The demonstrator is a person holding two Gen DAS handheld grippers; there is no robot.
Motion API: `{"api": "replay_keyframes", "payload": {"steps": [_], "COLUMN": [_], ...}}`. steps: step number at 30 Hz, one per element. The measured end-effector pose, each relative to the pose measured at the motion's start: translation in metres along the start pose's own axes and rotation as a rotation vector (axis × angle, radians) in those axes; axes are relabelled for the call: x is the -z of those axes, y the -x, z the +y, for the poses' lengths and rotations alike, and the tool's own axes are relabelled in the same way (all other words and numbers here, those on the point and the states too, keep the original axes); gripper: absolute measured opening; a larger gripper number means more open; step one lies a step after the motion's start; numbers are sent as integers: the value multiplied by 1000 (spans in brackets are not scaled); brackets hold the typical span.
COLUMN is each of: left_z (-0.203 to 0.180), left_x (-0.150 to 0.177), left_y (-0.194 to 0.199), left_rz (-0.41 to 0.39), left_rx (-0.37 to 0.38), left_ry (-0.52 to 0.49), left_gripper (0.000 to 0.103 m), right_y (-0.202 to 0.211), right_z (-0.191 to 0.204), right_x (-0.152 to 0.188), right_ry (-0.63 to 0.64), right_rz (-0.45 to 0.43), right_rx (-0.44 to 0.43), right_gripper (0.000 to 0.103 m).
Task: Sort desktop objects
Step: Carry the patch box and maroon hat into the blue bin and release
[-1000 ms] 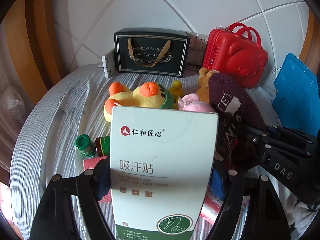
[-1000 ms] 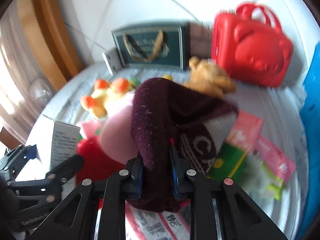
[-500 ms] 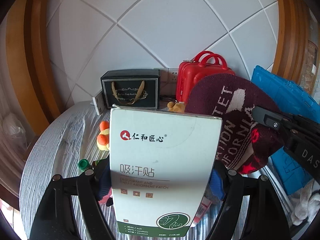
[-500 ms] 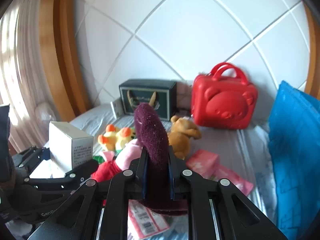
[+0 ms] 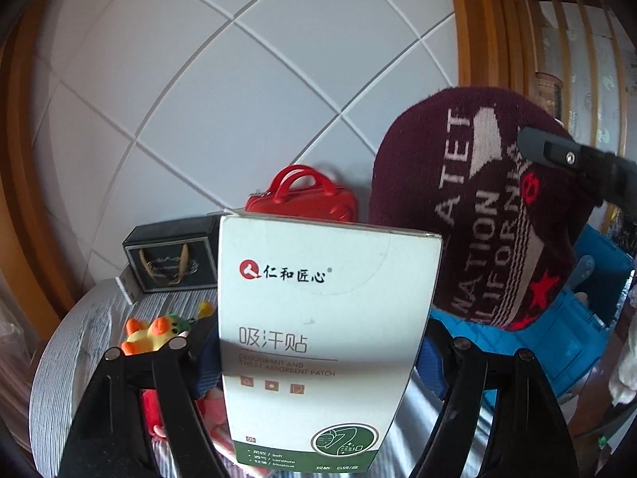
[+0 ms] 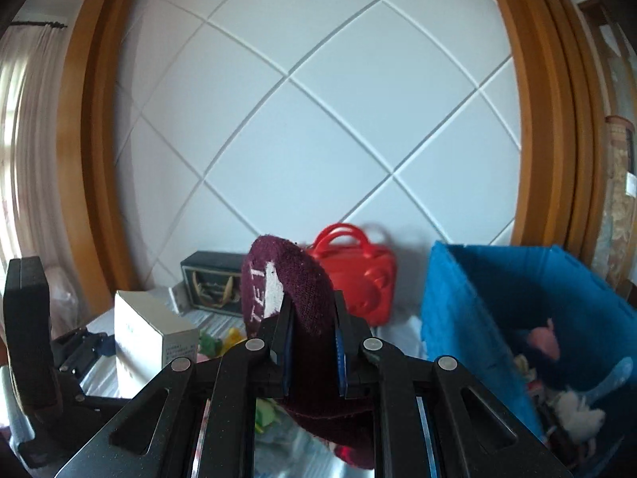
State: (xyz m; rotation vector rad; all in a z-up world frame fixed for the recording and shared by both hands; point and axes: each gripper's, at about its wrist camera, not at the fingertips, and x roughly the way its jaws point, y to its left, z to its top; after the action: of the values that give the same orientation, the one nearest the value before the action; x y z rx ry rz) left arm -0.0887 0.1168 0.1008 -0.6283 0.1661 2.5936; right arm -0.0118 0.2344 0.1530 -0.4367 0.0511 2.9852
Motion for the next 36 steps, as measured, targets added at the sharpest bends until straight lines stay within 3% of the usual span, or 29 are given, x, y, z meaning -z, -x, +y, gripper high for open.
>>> {"api": "replay_keyframes", "payload": {"steps": [5, 12, 17, 20, 28, 36], "left_z": [-70, -186, -271, -303, -353, -366], "left_x": [-34, -82, -101, -104, -90, -87], "left_y": [-1, -21, -53, -86, -148, -159], "left_rz": [-47, -72, -1, 63, 204, 254], "left_rx": [62, 165, 219, 213, 153, 125], "left_ry": [-30, -64, -84, -100, -175, -170], "left_gripper": [77, 77, 77, 77, 78, 79], "right_y": [44, 76, 74, 67, 31, -6], "right_z": [-77, -187, -260, -292, -363, -393], "right_x": [-41, -64, -53, -35, 3, 9], "right_ry": [-22, -33, -28, -30, -104, -128], "right_rz": [-92, -117, -59, -3, 94, 156], "right_rx": [102, 238, 314, 340, 348, 357], "right_gripper": [16, 16, 16, 16, 16, 16]}}
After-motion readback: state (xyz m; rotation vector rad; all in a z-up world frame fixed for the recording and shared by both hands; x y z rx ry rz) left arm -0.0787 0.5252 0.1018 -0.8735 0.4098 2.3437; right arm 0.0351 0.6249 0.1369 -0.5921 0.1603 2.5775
